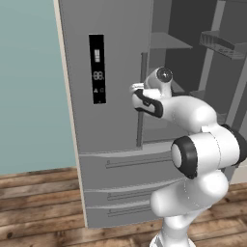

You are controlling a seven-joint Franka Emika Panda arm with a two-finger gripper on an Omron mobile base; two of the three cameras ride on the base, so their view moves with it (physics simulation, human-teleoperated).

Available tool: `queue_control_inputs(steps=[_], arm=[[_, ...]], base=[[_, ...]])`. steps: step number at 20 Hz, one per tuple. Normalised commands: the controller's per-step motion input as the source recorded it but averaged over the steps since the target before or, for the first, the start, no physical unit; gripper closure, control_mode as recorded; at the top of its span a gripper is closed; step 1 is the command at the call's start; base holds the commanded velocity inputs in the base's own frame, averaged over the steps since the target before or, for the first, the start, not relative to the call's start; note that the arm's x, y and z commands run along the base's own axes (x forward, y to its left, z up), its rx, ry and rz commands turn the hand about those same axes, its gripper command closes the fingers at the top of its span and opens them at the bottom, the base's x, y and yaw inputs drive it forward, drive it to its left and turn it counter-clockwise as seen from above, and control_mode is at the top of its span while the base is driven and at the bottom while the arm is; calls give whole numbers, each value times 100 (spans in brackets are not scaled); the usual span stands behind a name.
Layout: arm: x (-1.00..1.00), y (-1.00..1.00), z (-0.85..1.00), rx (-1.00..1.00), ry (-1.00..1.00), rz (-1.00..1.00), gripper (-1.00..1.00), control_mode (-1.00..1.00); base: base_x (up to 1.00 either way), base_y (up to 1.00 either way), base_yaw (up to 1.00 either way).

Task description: There is a bowl on the dining counter. Grab a lemon wedge from the fridge and place it in the bowl. Then get the liquor bottle and glass cup from the cabinet and place them next to the bowl.

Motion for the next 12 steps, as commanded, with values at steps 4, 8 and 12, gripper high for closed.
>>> queue_control_inputs(steps=[4, 8, 12], arm=[[3, 20, -2, 0, -1, 0, -100, -100], [4, 29, -5, -1, 0, 0, 100, -100], [9, 17, -2, 0, 0, 0, 100, -100]], base=[[0, 0, 0], [0, 0, 0], [0, 0, 0]])
